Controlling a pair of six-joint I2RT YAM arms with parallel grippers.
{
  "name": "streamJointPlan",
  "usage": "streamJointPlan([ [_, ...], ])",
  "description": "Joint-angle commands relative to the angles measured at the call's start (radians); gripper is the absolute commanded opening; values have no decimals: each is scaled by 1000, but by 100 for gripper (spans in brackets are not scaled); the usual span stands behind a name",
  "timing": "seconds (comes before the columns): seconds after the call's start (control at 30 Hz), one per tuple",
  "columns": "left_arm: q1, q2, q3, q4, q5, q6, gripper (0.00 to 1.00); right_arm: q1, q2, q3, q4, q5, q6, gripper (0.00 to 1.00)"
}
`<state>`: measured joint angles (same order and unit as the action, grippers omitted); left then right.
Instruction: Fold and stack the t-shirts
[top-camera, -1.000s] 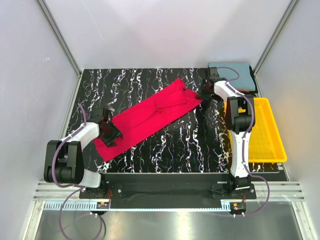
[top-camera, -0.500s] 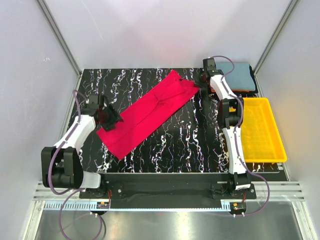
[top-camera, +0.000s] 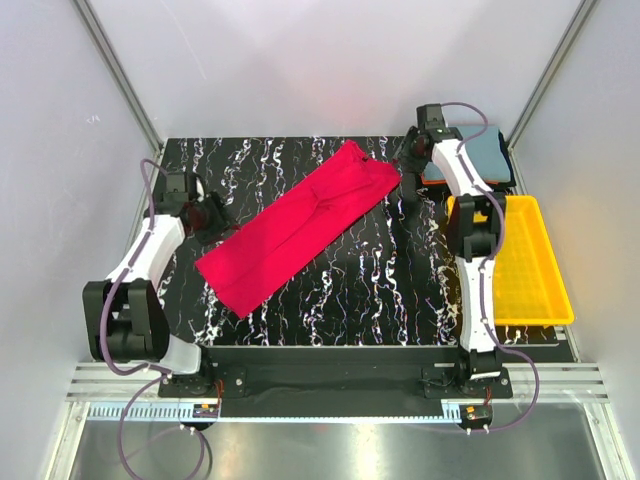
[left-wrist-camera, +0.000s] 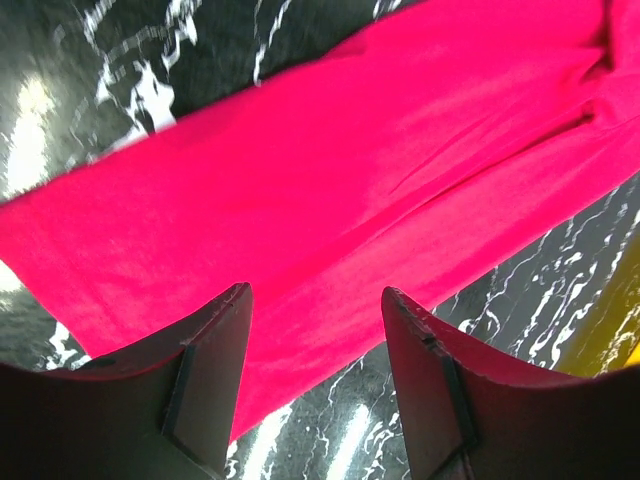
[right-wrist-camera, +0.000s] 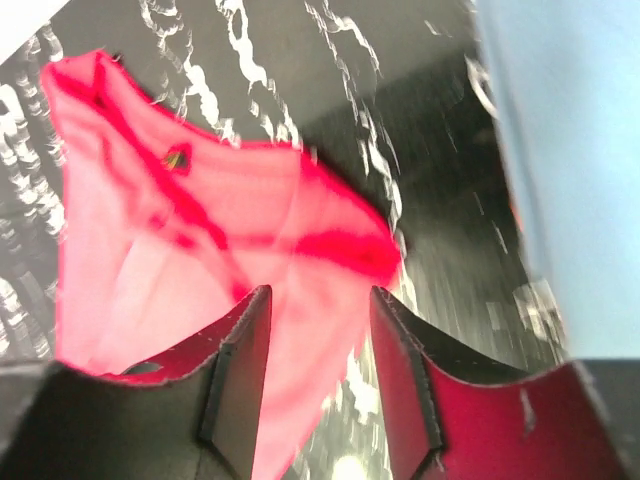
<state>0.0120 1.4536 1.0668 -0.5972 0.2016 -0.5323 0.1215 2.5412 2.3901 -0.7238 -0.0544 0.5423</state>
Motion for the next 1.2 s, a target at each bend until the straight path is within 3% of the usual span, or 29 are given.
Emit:
streamJointPlan([
  [0.0,42,-44,39,33,59,35,61,13,-258,-125,-23,73,87,52],
  [0.2,139,-45,22,102,73,-1,61,99,-547,-584,60,128,191,56],
  [0.37,253,-32,-73,203,264,-73,61,355,-769,-943,157,108,460,56],
  [0.5,316,-33,-105,238,295,-94,61,602,-869,-1135,325,155,732,55],
  [0.6,344,-30,-113,240,297,-95,61,771,-849,-1149,357,183,921,56],
  [0.83,407,-13,-125,261,331,-127,61,960,-710,-1090,357,145,1252,56],
  [1.17,419,-53,-146,269,323,-118,62,1009,-431,-879,422,105,1196,54],
])
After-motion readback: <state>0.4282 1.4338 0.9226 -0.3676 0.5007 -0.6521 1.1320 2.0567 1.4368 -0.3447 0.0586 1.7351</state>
